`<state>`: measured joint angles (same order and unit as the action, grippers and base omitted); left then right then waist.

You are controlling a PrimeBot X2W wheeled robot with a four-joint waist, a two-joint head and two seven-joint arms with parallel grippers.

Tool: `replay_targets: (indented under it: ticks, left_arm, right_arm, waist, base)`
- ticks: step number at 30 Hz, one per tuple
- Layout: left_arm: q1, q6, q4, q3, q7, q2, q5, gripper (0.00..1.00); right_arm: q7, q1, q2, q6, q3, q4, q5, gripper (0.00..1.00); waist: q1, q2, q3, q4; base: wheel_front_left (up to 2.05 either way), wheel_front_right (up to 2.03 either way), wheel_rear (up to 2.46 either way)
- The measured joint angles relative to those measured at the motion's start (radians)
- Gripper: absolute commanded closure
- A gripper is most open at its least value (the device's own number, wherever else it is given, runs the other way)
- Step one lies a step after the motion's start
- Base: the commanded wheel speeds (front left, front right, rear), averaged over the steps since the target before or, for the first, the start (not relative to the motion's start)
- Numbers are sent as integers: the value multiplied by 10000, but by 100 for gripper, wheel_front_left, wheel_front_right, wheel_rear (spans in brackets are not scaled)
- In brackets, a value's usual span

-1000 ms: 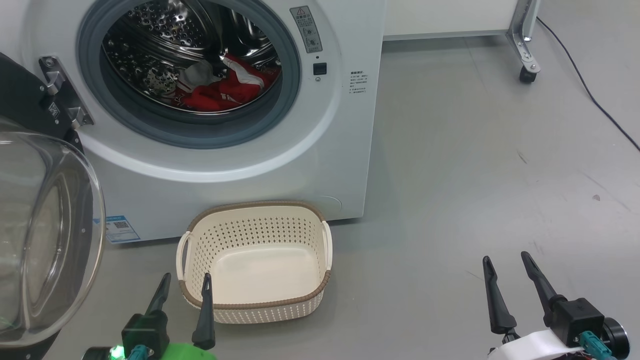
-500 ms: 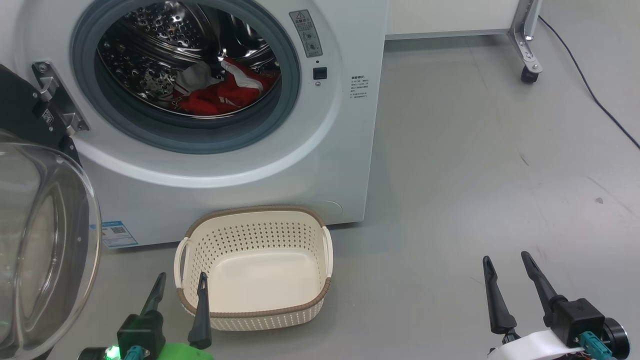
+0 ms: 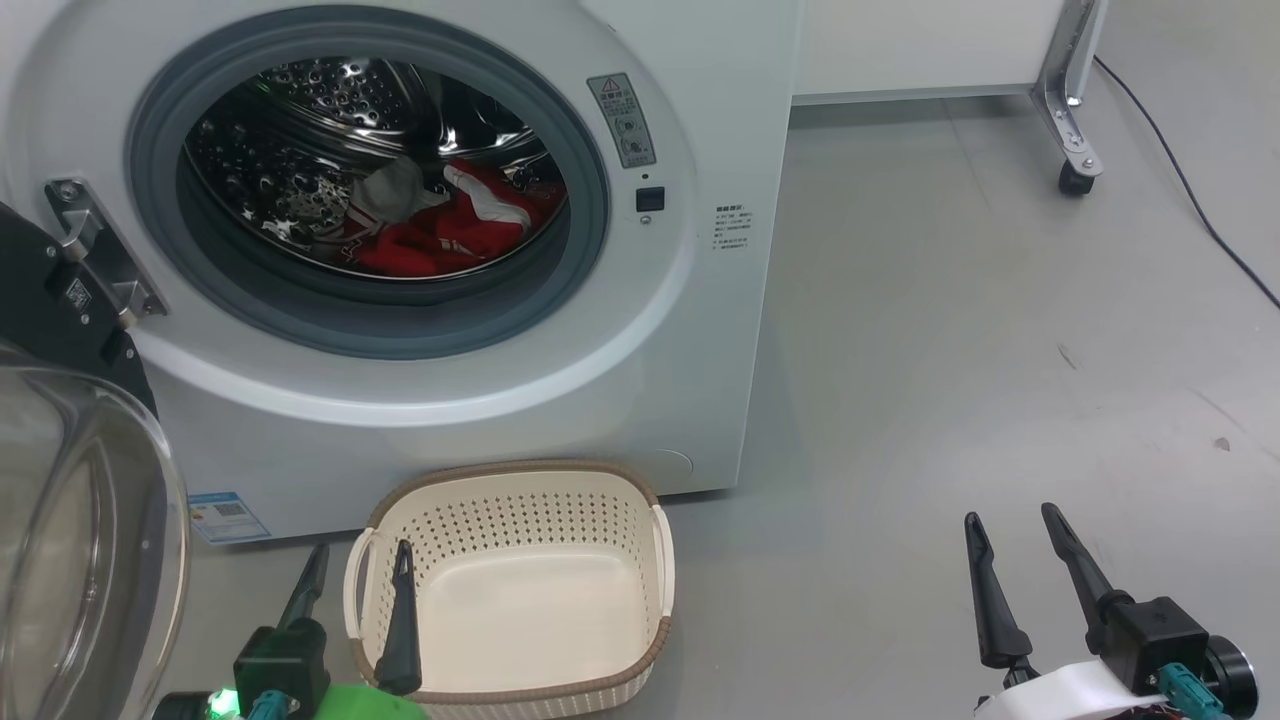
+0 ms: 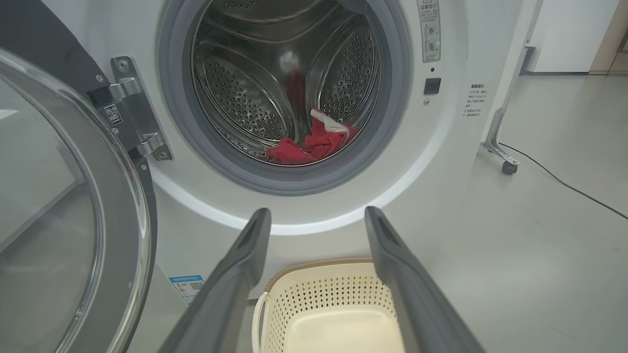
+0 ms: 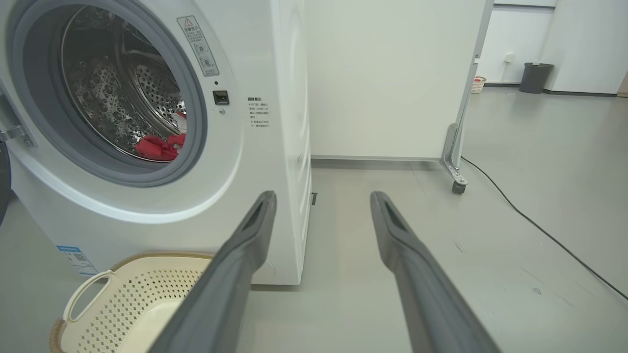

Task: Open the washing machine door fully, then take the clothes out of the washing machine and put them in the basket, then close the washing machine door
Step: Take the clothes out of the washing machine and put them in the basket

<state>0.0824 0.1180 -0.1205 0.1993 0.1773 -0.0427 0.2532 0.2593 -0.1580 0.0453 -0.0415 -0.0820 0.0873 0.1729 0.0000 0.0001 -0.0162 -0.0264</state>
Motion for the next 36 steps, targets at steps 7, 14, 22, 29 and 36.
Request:
replay_targets:
  ticks: [7, 14, 22, 29, 36]
  left_arm:
    - [3, 0, -6, -12, 0, 0, 2, 0]
    - [11, 0, -4, -13, -2, 0, 2, 0]
    - [23, 0, 2, -12, -17, 0, 2, 0]
    - [33, 2, 6, -12, -19, 0, 2, 0]
    - [32, 2, 31, 13, -92, 0, 33, 0]
  right_arm:
    - [0, 0, -2, -4, 0, 10, 0, 0]
    - [0, 0, -6, -12, -6, 12, 0, 0]
    - [0, -1, -8, -12, -8, 12, 0, 0]
    - [0, -1, -8, -13, -8, 10, 0, 0]
    - [0, 2, -8, -58, -10, -59, 0, 0]
  waist:
    - [0, 0, 33, 8]
    - [0, 0, 37, 9]
    - [0, 0, -1, 9]
    - [0, 0, -71, 15]
    - [0, 0, -212, 16]
  base:
    - [81, -81, 0]
    - [52, -52, 0]
    - [21, -21, 0]
    - [0, 0, 0]
    - [0, 0, 0]
